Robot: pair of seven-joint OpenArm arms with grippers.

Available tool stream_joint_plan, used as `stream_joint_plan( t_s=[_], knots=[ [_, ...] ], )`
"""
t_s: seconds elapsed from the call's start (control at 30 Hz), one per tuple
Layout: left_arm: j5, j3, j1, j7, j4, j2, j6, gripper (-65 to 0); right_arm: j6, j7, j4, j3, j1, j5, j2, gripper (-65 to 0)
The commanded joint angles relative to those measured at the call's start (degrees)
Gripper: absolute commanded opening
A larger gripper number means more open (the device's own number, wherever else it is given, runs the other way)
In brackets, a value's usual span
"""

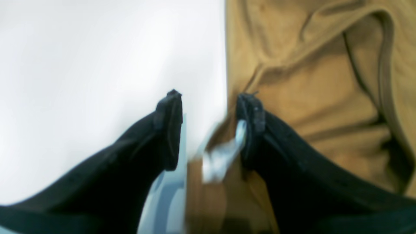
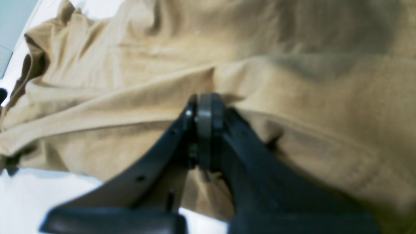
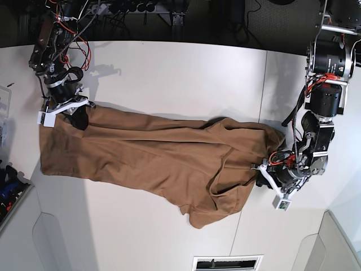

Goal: Layout the t-shirt on the table in an organized manner, then fold the t-shirt properly
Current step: 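Release the shirt with the left gripper and regrasp near the shoulder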

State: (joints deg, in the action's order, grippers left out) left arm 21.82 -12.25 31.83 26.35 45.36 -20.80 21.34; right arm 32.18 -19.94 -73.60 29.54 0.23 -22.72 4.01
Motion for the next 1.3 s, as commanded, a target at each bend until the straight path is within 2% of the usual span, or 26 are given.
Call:
stream_joint_plan(
  t_s=[0.0, 0.03, 0.13, 0.2, 0.27, 0.37, 0.43, 0.57, 0.63, 0.67, 0.7, 0.77, 0.8, 1.07, 1.2, 1.27],
  knots=[
    [-0.7, 0.2, 3.0, -1.5, -0.9, 0.3, 0.1, -35.6, -0.7, -1.8, -0.3, 0.1, -0.1, 0.8, 0.5, -65.0],
    [-1.6, 0.2, 4.2, -2.1, -2.6, 0.9, 0.0, -35.6, -0.7, -2.4, -0.3, 0.1, -0.3, 0.1, 0.5, -65.0],
    [-2.6, 0.2, 7.3, -1.8, -5.9, 1.9, -3.2, -35.6, -0.4, -3.2, -0.3, 0.1, -0.9, -2.1, 0.5, -65.0],
    [-2.5, 0.2, 8.5, -0.1, -6.2, 1.7, -3.1, -35.6, -0.4, -3.3, -0.3, 0.1, -1.1, -2.3, 0.3, -65.0],
    [-2.0, 0.2, 9.8, 3.7, -5.7, 1.2, -1.0, -35.6, -0.4, -3.2, -0.5, 0.1, -1.0, -2.8, 0.1, -65.0],
    [2.2, 0.2, 9.5, 8.8, -1.5, -0.4, 4.5, -39.8, -0.4, -3.2, -0.9, 0.1, -1.1, -3.7, -0.1, -65.0],
    [5.9, 0.2, 7.7, 10.8, 3.7, -2.1, 5.1, -43.2, -0.4, -3.2, -0.9, 0.1, -1.4, -3.7, 0.0, -65.0],
    [12.0, 0.2, 2.1, 14.3, 14.2, -5.7, 5.5, -43.4, -0.4, -3.3, -0.9, 0.1, -1.7, -3.6, -0.1, -65.0],
    [12.6, 0.2, -1.0, 14.4, 17.4, -6.1, 8.8, -43.6, -0.4, -3.0, -0.9, 0.1, -1.5, -3.7, -0.1, -65.0],
    [11.1, 0.2, -2.5, 13.5, 18.0, -6.0, 9.2, -45.9, -0.4, -3.0, -0.9, 0.1, -1.5, -3.7, 0.0, -65.0],
    [8.9, 0.2, -3.8, 11.6, 18.0, -5.8, 8.9, -50.3, -0.4, -3.0, -0.9, 0.1, -1.6, -3.6, 0.0, -65.0],
    [4.9, 0.2, -6.1, 6.7, 17.2, -5.4, 3.9, -59.1, -0.4, -3.1, -0.9, 0.1, -1.7, -3.4, 0.0, -65.0],
    [3.3, 0.2, -6.9, 4.7, 16.6, -5.1, 1.5, -61.3, -0.4, -3.1, -0.9, 0.1, -1.7, -3.0, 0.0, -65.0],
    [-5.0, 0.2, -4.7, 0.6, 9.3, -4.0, -6.6, -62.2, -0.4, -3.3, -0.9, 0.1, -1.7, -3.0, 0.0, -65.0],
    [-7.6, 0.2, -0.3, 0.4, 4.3, -3.8, -7.7, -62.2, -0.4, -3.3, -0.9, 0.1, -1.9, -2.5, -0.1, -65.0],
    [-11.0, 0.2, 1.6, 0.4, 2.3, -3.5, -11.2, -62.2, -0.4, -3.5, -0.9, 0.1, -2.0, -2.6, -0.1, -65.0]
  ],
)
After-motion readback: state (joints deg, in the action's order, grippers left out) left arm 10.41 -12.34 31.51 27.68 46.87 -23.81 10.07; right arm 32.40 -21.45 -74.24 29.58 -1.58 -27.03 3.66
